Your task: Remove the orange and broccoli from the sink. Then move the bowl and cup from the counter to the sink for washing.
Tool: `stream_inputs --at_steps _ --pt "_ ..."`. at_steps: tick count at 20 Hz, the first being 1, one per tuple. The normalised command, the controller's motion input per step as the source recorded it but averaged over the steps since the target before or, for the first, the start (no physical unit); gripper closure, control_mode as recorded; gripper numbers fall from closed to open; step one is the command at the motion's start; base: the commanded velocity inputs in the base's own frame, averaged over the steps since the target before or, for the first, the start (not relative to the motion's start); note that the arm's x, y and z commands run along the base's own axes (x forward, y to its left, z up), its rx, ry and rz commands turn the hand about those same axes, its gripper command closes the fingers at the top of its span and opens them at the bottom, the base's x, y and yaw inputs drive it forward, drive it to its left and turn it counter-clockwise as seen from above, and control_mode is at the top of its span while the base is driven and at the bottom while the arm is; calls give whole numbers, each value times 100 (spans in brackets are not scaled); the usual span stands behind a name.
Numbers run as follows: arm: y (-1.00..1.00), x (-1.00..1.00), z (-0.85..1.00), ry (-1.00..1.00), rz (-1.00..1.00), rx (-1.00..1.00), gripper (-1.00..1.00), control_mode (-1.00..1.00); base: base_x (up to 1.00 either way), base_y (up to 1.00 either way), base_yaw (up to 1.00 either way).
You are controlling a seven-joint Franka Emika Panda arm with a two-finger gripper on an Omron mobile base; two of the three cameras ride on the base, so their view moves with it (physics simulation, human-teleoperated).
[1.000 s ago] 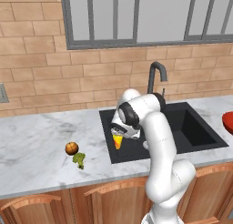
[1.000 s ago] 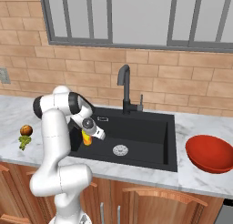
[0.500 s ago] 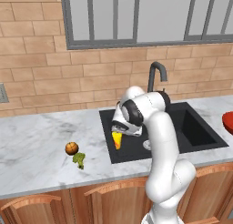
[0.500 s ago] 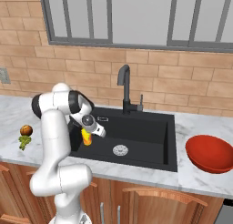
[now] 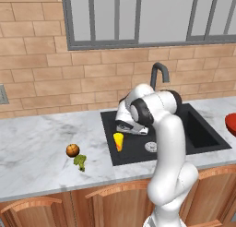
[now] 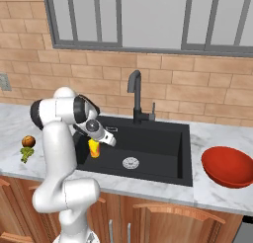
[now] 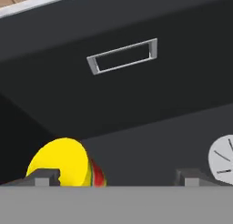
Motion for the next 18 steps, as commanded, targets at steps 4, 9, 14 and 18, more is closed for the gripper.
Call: stream_inputs --at_steps 4,9,14,18 --pt "-19 -29 52 9 -2 -5 -100 -100 0 0 0" --pt "-16 -19 56 16 -4 -3 -100 -100 0 0 0" --pt "-9 -2 64 22 -1 -1 -100 -100 0 0 0" --pt "-6 1 69 20 0 -2 -100 -100 0 0 0"
